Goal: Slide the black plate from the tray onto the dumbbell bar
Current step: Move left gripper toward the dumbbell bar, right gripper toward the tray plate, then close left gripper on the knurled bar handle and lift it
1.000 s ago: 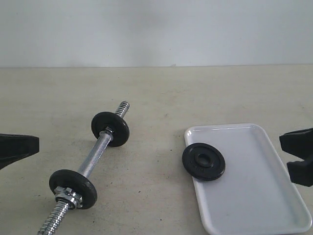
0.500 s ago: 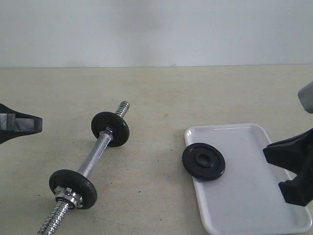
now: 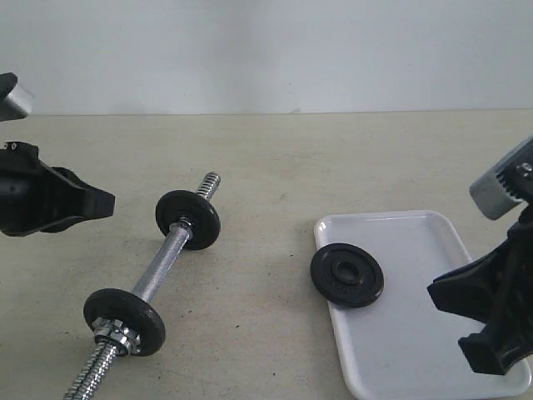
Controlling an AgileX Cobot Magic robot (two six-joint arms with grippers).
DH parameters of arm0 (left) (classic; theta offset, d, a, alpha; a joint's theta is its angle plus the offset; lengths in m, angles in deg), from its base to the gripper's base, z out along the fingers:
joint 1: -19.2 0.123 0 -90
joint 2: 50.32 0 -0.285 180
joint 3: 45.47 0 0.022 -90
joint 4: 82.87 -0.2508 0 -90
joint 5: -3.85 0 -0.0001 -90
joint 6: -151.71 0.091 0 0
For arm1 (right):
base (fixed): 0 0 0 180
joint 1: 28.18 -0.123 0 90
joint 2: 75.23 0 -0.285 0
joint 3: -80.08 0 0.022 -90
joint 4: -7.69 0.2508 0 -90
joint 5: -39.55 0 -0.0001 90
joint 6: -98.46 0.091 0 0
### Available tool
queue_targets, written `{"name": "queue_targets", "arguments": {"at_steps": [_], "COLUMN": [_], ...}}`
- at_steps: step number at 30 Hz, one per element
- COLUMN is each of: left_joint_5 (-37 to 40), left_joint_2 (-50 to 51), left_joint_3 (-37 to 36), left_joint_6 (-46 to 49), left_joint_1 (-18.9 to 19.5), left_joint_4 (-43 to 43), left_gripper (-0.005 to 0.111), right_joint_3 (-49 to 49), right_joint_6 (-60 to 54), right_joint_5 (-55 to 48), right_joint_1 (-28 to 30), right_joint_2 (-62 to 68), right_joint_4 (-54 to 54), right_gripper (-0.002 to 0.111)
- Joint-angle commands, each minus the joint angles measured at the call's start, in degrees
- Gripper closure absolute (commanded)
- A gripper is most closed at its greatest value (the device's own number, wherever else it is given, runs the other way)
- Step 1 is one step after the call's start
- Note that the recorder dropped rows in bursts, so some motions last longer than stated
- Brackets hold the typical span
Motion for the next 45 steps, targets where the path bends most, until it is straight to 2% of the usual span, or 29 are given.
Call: {"name": "queue_targets", "arguments": {"at_steps": [1, 5, 9, 17, 22, 28, 38, 45], "left_joint_5": [-4.9, -7.4, -8.9, -9.4, -6.2, -3.6, 3.9, 4.8], "left_joint_2": [2.7, 6.1, 9.9, 18.9, 23.4, 24.7, 24.7, 24.7], "left_joint_3": [1.3, 2.3, 3.8, 8.5, 10.7, 11.3, 14.6, 14.7], "left_joint_6": [-13.7, -19.8, -19.8, -22.8, -22.8, -22.8, -22.8, -24.1], "left_joint_1": [-3.3, -5.5, -7.0, -7.4, -8.0, -8.0, -8.0, -8.0], "left_joint_4": [-12.5, -18.6, -19.0, -19.2, -20.6, -26.8, -27.7, -29.3], "left_gripper": [0.102, 0.102, 0.102, 0.102, 0.102, 0.102, 0.102, 0.102], "right_joint_3": [-0.3, -0.3, -0.3, -0.3, -0.3, -0.3, -0.3, -0.3], "right_joint_6": [-0.1, 1.2, 2.4, 2.4, 2.6, 2.6, 2.6, 2.6], "right_joint_5": [2.0, 5.6, 7.9, 9.2, 9.1, 9.1, 8.6, 8.8], "right_joint_1": [-0.2, -0.2, -0.2, -0.2, -0.2, -0.2, -0.2, -0.2], "right_joint_2": [4.1, 7.4, 9.9, 11.1, 11.1, 11.1, 11.1, 11.1], "right_joint_4": [0.2, 0.2, 0.2, 0.3, 0.2, 0.2, 0.2, 0.5], "right_gripper": [0.109, 0.109, 0.109, 0.109, 0.109, 0.109, 0.109, 0.109]}}
